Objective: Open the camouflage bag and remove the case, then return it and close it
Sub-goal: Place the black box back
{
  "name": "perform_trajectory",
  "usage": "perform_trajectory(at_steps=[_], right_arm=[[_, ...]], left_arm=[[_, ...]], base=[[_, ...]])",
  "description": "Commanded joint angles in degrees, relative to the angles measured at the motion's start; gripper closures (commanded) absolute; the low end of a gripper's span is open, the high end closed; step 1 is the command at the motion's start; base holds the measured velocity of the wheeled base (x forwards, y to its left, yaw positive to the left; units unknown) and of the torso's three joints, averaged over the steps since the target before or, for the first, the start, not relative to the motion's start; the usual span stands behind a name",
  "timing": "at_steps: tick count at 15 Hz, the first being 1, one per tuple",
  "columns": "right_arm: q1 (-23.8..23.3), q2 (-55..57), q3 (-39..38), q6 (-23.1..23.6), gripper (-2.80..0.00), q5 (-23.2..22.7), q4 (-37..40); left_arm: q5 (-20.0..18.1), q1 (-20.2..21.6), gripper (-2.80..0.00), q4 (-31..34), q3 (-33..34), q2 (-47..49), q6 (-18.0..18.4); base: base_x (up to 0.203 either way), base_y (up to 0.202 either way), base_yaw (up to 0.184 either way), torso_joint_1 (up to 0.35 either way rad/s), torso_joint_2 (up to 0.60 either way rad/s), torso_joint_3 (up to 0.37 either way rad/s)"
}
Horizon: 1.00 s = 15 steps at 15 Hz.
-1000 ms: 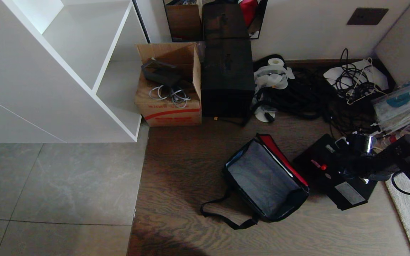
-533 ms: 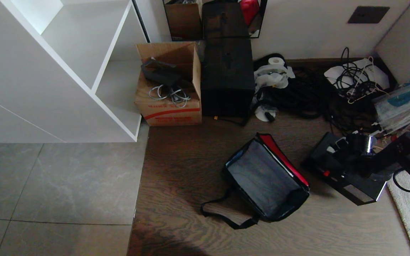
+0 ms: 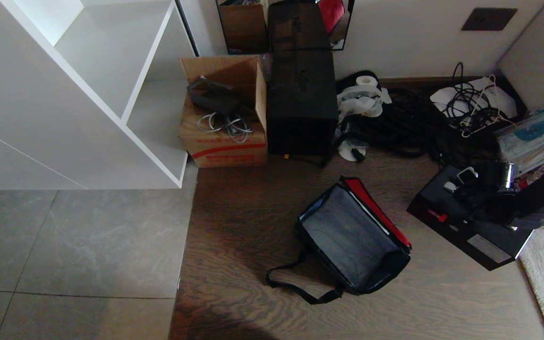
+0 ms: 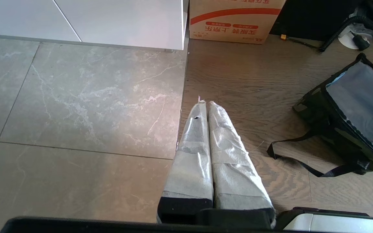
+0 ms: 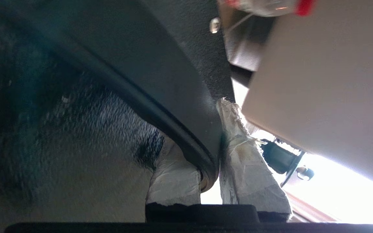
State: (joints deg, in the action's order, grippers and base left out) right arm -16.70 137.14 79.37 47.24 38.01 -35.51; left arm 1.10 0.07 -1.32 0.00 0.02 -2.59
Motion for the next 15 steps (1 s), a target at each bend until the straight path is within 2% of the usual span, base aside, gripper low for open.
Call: perform_trajectory(at_steps=[1, 7, 11, 15], right_arm=[[0.0, -7.67, -4.69, 0.21, 0.0, 0.12, -0.25], [1.99, -19.62, -12.41, -0.02, 0.0, -0.04, 0.55], [7.63, -26.32, -19.87, -2.21, 0.0, 0.01, 2.27], [13.73, -28.27, -22.54, -6.61, 0.0, 0.29, 2.43]], left_arm=[[0.05, 0.01, 0.0, 0.0, 0.62, -0.02, -0.05], [0.05, 0.01, 0.0, 0.0, 0.62, -0.02, -0.05], [0.05, 0.01, 0.0, 0.0, 0.62, -0.02, -0.05], [0.05, 0.01, 0.0, 0.0, 0.62, -0.02, -0.05]], base=[[0.0, 0.0, 0.0, 0.0, 0.0, 0.0], [0.0, 0.0, 0.0, 0.0, 0.0, 0.0], [0.0, 0.0, 0.0, 0.0, 0.0, 0.0], [0.0, 0.0, 0.0, 0.0, 0.0, 0.0]])
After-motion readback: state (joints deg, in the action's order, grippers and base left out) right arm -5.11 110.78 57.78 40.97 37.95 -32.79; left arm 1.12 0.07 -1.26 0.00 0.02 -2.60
